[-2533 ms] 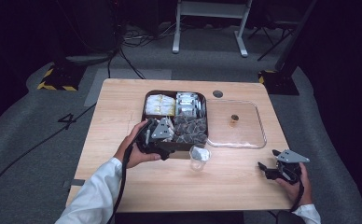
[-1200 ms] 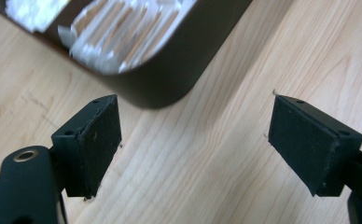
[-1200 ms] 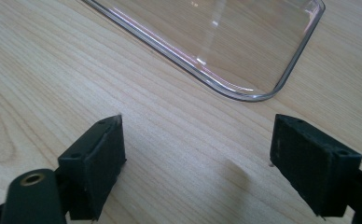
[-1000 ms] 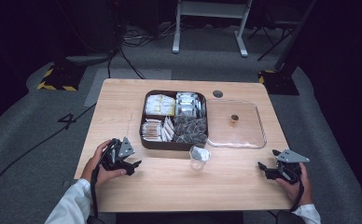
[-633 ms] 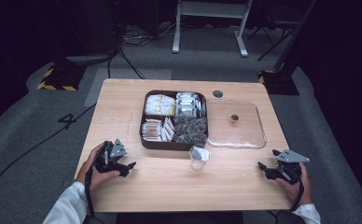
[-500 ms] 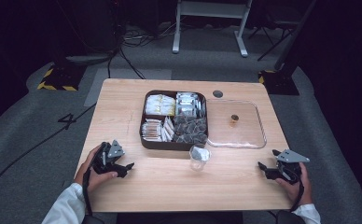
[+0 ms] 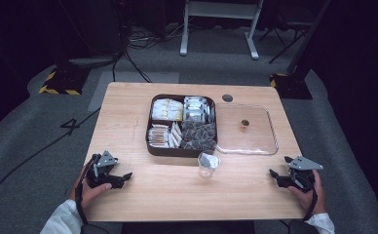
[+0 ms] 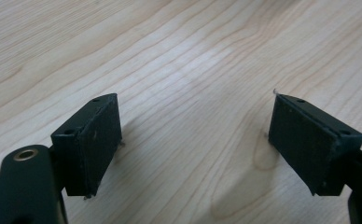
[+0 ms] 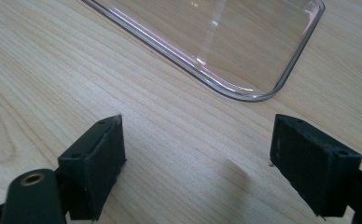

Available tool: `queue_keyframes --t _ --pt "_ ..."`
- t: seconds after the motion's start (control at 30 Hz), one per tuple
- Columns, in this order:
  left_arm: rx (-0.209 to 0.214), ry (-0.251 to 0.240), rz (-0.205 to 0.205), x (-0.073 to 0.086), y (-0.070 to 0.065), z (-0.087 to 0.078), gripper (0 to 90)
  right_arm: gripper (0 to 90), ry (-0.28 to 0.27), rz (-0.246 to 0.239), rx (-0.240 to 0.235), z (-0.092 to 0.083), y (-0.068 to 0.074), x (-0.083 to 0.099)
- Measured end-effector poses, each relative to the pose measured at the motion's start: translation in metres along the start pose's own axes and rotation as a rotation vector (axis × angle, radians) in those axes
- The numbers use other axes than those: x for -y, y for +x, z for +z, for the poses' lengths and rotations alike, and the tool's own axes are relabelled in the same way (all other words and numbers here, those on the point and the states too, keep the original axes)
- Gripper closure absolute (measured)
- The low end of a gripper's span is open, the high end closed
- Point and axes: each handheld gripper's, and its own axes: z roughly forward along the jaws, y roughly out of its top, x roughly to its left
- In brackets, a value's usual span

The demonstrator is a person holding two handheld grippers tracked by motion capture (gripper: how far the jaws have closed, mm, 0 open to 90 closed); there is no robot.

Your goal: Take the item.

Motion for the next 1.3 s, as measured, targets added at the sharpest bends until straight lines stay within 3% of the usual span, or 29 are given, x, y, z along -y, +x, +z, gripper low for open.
queue_keyframes --t 0.13,1.3 --pt "-0.015 -0.002 -0.005 0.0023 -0.0003 -0.0021 17.3 18.2 0.000 0.000 0.000 0.0000 0.0000 0.0000" --pt "-0.008 0.004 -0.014 0.0011 0.0004 -0.0006 15.0 18.2 0.000 -0.002 0.004 -0.0001 0.0002 0.0000"
